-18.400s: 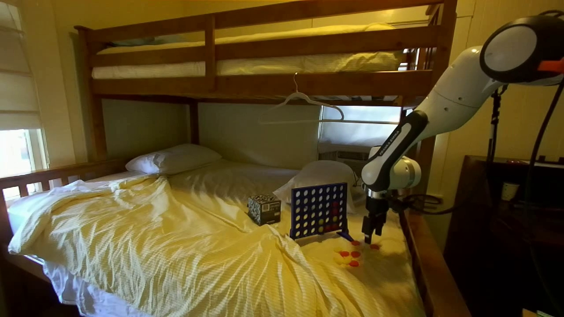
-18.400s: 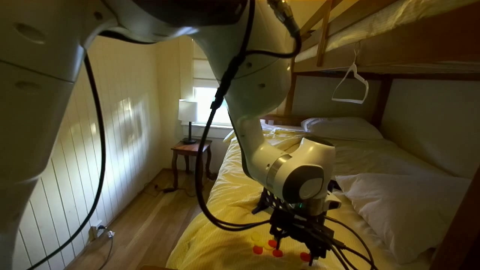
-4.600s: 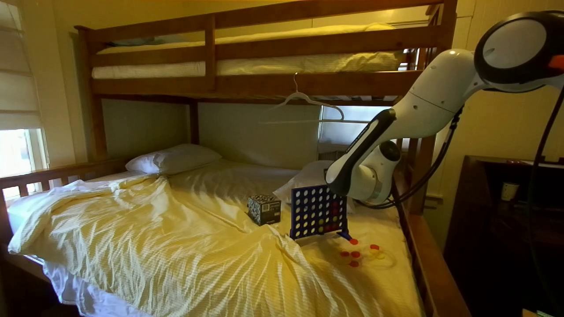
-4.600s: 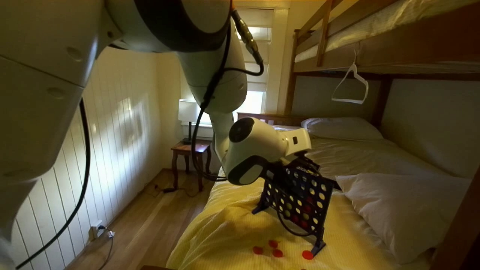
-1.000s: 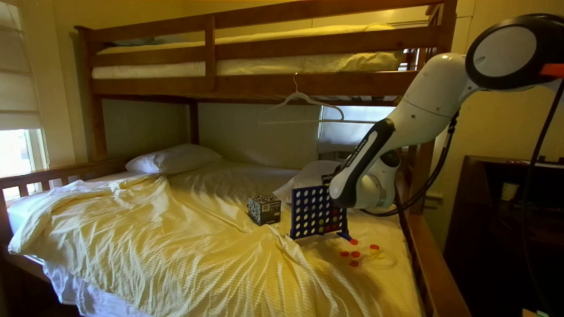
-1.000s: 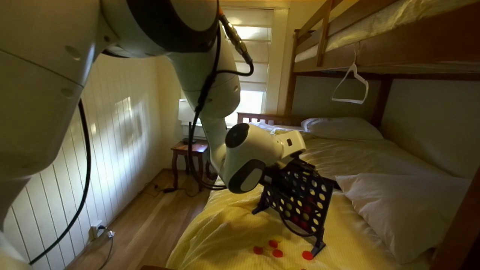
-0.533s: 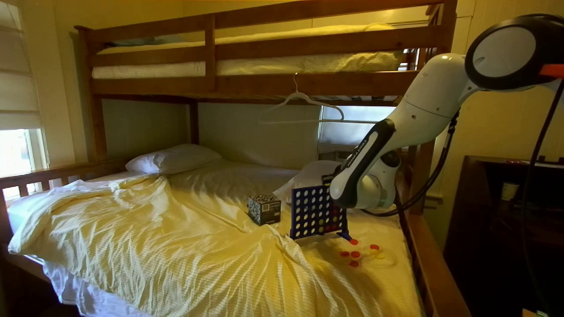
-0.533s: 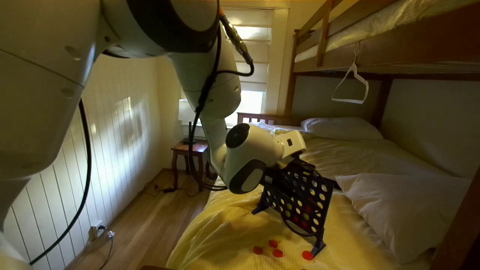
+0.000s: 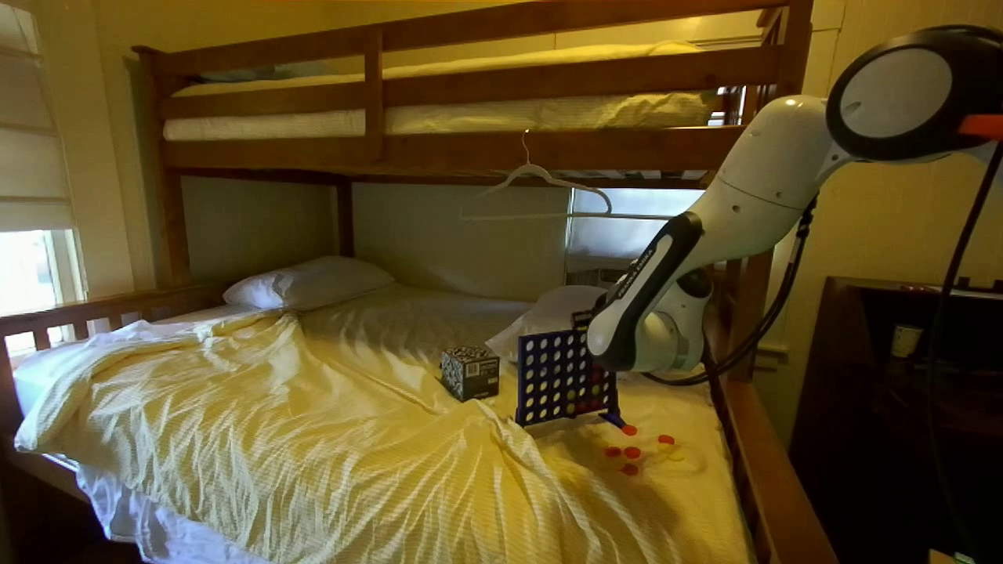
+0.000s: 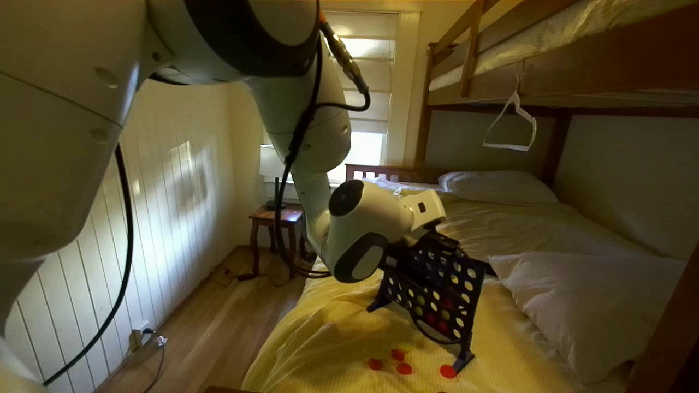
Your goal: Put one yellow chip in the blue gameboard.
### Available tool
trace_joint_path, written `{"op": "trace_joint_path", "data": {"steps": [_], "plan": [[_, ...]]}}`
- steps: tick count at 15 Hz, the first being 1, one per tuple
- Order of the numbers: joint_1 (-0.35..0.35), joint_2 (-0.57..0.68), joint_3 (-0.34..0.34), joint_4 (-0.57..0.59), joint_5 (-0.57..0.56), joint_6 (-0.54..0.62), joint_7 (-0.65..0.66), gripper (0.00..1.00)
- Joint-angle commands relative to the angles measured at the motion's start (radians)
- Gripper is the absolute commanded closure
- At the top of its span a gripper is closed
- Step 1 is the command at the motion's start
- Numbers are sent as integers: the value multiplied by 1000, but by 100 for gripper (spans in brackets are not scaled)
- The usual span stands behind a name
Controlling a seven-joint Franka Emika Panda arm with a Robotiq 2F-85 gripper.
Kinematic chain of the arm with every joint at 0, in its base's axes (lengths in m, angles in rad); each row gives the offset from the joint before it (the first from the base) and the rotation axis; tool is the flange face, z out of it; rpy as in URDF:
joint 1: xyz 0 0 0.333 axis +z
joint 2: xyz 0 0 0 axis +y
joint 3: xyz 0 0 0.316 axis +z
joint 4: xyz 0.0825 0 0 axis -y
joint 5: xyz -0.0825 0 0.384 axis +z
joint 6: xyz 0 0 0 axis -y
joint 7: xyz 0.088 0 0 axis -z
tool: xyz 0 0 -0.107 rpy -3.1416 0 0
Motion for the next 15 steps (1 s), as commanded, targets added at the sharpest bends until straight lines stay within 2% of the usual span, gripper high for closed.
{"op": "trace_joint_path", "data": {"steps": [1, 4, 7, 15], "plan": [[7, 13, -15, -4, -33, 5, 32, 27], [7, 13, -15, -4, -34, 6, 34, 5], [3, 5, -11, -7, -36, 3, 45, 0], [-33, -57, 10, -34, -84, 0, 149, 0]]}}
